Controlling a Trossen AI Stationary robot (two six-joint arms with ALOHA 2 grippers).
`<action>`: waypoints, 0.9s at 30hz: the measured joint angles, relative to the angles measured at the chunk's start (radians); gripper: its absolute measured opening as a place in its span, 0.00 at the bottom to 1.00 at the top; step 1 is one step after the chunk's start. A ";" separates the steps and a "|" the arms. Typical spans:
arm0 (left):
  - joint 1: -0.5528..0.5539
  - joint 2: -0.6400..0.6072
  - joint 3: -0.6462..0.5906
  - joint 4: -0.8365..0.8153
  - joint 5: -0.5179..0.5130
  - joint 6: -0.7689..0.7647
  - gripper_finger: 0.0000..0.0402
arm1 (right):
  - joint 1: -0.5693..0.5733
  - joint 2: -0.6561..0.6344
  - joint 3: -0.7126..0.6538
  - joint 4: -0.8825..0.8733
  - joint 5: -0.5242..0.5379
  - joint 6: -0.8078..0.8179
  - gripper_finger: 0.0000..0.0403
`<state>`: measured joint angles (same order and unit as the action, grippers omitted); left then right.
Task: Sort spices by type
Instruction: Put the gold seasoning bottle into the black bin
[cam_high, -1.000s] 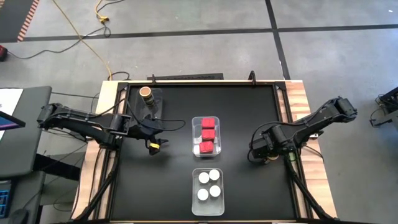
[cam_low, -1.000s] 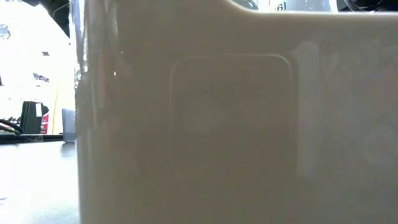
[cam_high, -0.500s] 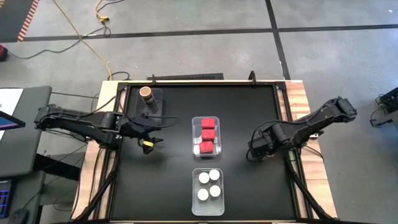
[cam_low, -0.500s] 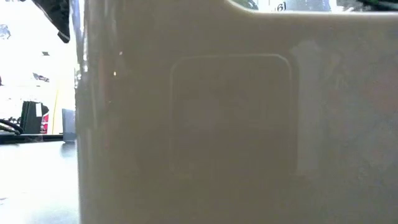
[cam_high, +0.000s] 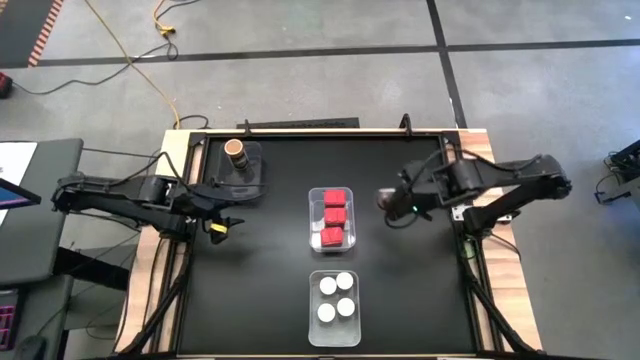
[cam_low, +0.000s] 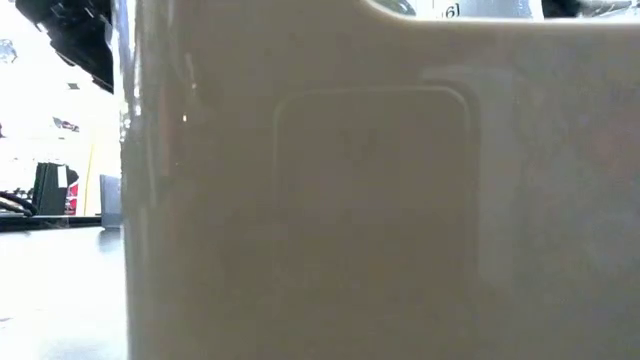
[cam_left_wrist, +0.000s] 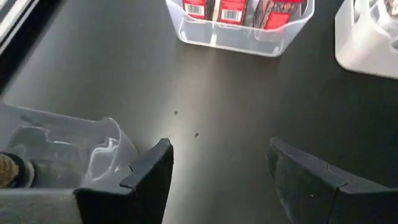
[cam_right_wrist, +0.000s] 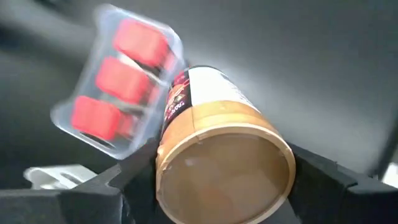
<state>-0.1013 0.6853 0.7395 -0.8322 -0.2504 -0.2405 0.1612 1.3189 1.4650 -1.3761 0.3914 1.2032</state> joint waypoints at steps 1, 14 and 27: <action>0.000 0.001 0.000 -0.002 0.000 0.013 0.62 | -0.015 0.019 0.034 0.027 0.006 -0.064 0.76; 0.000 -0.014 0.000 -0.009 0.000 -0.008 0.62 | -0.154 0.535 0.651 0.169 -0.125 -0.732 0.76; 0.000 -0.047 0.000 -0.007 0.000 -0.034 0.62 | -0.164 0.930 0.873 0.191 -0.317 -1.013 0.76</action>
<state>-0.1013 0.6384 0.7391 -0.8394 -0.2504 -0.2743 -0.0029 2.2486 2.3381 -1.1853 0.0741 0.1906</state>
